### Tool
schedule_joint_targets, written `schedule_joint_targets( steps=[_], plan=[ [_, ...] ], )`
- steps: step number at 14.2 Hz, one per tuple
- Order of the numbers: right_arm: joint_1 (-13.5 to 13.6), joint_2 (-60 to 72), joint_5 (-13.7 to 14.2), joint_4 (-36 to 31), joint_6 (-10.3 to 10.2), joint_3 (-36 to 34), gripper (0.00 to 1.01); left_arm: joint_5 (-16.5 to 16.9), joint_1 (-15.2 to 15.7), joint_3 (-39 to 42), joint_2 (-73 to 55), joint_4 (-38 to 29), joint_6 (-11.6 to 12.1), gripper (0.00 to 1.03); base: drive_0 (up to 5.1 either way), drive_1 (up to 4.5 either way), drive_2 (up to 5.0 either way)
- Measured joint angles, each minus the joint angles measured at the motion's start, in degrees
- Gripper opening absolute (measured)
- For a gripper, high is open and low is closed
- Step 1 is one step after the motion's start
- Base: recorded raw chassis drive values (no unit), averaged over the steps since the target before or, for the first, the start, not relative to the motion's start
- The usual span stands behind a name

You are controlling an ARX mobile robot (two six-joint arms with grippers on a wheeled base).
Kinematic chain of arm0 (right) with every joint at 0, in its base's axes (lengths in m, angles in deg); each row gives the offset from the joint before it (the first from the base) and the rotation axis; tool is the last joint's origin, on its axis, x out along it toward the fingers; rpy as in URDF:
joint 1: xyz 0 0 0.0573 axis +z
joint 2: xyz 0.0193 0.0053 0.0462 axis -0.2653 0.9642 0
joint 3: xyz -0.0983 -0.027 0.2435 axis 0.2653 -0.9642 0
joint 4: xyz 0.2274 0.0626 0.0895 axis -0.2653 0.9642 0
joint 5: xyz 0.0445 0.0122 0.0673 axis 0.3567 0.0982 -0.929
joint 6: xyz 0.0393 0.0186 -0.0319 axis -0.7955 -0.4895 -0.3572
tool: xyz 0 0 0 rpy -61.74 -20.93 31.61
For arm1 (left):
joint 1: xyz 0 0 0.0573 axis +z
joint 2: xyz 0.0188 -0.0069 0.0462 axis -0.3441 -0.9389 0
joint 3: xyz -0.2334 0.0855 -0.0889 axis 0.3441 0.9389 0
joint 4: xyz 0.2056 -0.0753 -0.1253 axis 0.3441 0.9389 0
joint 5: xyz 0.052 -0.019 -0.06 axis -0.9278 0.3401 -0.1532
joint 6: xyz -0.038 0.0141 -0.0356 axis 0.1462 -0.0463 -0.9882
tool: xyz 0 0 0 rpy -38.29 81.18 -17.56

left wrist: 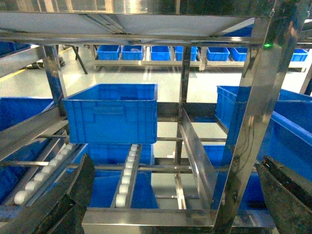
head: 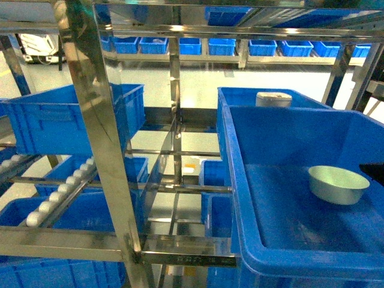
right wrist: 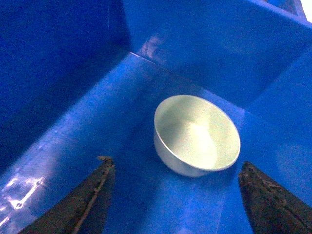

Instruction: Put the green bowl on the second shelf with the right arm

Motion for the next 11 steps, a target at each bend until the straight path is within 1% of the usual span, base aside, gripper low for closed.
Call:
schedule_joint_targets(
  steps=[1, 2, 3, 4, 5, 7, 8, 9, 11],
  plan=[
    [0.07, -0.26, 0.13, -0.24, -0.33, -0.50, 0.79, 0.00, 0.00, 0.00, 0.00, 0.00, 0.00, 0.98, 0.0, 0.00, 0.0],
    [0.46, -1.38, 0.52, -1.66, -1.05, -2.16, 0.88, 0.00, 0.00, 0.00, 0.00, 0.00, 0.00, 0.98, 0.0, 0.00, 0.0],
    [1.27, -4.00, 0.92, -3.80, -2.36, -4.81, 1.00, 0.00, 0.00, 0.00, 0.00, -0.02, 0.00, 0.98, 0.0, 0.00, 0.0],
    [2.01, -6.95, 1.51, -5.29, -3.50, -7.04, 0.98, 0.02, 0.00, 0.00, 0.00, 0.00, 0.00, 0.98, 0.0, 0.00, 0.0],
    [2.71, -10.60, 1.62, -7.19, -4.63, -9.84, 0.98, 0.00, 0.00, 0.00, 0.00, -0.02, 0.00, 0.98, 0.0, 0.00, 0.0],
    [3.32, -17.86, 2.12, -6.91, -5.99, -16.35, 0.98, 0.00, 0.00, 0.00, 0.00, 0.00, 0.00, 0.98, 0.0, 0.00, 0.0],
    [3.21, -21.68, 2.25, -6.19, -6.93, -19.61, 0.98, 0.00, 0.00, 0.00, 0.00, 0.00, 0.00, 0.98, 0.0, 0.00, 0.0],
    [2.45, -25.66, 2.05, -5.44, -7.23, -22.32, 0.98, 0.02, 0.00, 0.00, 0.00, 0.00, 0.00, 0.98, 0.0, 0.00, 0.0],
    [0.57, -36.89, 1.36, -0.28, -8.68, -26.95, 0.98, 0.00, 0.00, 0.00, 0.00, 0.00, 0.00, 0.98, 0.0, 0.00, 0.0]
  ],
)
